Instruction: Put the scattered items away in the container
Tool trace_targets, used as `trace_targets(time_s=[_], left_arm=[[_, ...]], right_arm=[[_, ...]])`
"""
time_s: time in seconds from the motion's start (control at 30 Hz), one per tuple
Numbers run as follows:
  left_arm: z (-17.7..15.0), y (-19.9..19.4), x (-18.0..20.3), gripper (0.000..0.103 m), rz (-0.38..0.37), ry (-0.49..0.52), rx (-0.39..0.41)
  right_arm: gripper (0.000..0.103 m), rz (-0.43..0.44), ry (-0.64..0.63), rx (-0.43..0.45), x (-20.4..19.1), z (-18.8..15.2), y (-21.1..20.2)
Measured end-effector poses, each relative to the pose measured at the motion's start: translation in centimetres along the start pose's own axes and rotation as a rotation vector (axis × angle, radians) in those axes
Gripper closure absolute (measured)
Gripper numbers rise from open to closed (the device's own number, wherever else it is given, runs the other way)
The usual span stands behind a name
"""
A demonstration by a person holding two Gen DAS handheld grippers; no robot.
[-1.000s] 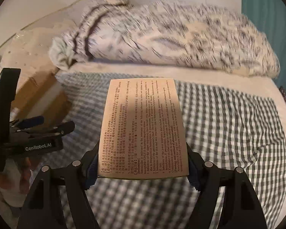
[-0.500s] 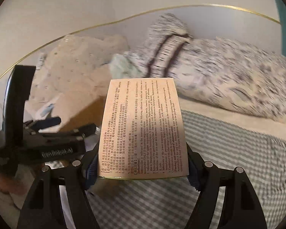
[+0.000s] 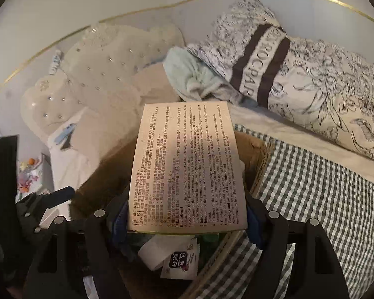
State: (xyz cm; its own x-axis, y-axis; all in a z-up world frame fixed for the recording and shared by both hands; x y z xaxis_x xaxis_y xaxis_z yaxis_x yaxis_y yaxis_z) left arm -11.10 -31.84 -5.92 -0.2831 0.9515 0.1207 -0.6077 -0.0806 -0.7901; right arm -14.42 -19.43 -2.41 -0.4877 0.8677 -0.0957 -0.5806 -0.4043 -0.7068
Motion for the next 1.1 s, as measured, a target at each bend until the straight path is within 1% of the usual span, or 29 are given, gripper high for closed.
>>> trace_targets(time_s=[0.1,0.23,0.33,0.43,0.5,0.6,0.67,0.73,0.87,0.97,1.1], left_arm=[[0.4,0.5,0.8,0.000,-0.025,0.011,-0.007],[0.3,0.3,2.3,0.000,-0.051,0.032,0.001],[-0.3,-0.4,3.5,0.000,-0.056,0.064,0.022],[-1.0,-1.1,4.4,0.000,-0.063,0.079,0.030],[-1.7,-1.6,4.8,0.000,-0.070,0.084,0.033],[-2.5,-2.5,5.4,0.000,-0.083,0.095,0.049],[-2.9,-2.9,5.9,0.000,-0.091,0.107,0.055],[-3.3,-3.3,6.6,0.000,-0.109,0.130,0.059],[-4.0,-4.2,7.5,0.000,-0.124,0.157,0.065],[-4.4,-4.5,7.8,0.000,-0.109,0.175,0.060],[-4.9,-4.6,7.7,0.000,-0.109,0.170,0.054]], right_arm=[[0.014,-0.031,0.021,-0.003,0.4,0.6,0.1],[0.014,-0.063,0.051,0.018,1.7,1.2,-1.3],[0.014,-0.088,0.084,0.032,3.2,0.9,-2.9],[0.011,-0.132,0.123,0.015,5.1,-0.5,-4.7],[0.009,-0.179,0.142,-0.003,6.4,-2.1,-5.9],[0.000,-0.249,0.164,-0.028,8.1,-4.6,-7.4],[0.000,-0.307,0.183,-0.044,9.1,-6.2,-8.1],[0.000,-0.339,0.194,-0.053,9.5,-7.6,-8.5],[0.000,-0.349,0.221,-0.068,9.4,-9.6,-8.9],[0.000,-0.340,0.227,-0.067,9.3,-9.8,-9.0],[0.000,-0.345,0.214,-0.062,8.9,-9.5,-9.0]])
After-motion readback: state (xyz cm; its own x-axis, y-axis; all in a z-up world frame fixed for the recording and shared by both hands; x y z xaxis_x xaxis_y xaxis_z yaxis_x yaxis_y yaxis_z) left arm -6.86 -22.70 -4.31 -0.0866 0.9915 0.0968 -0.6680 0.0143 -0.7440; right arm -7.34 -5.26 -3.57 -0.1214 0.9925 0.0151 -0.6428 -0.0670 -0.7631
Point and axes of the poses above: each gripper's, at about its wrist camera, not at the fingertips, and y roughly the way its jaws point, x to its right, z to its top, the point moved 6 cm from there along y, roughly the way its jaws point, and after that the axes turned 7 degrees about -z, right-handed, at the moved point
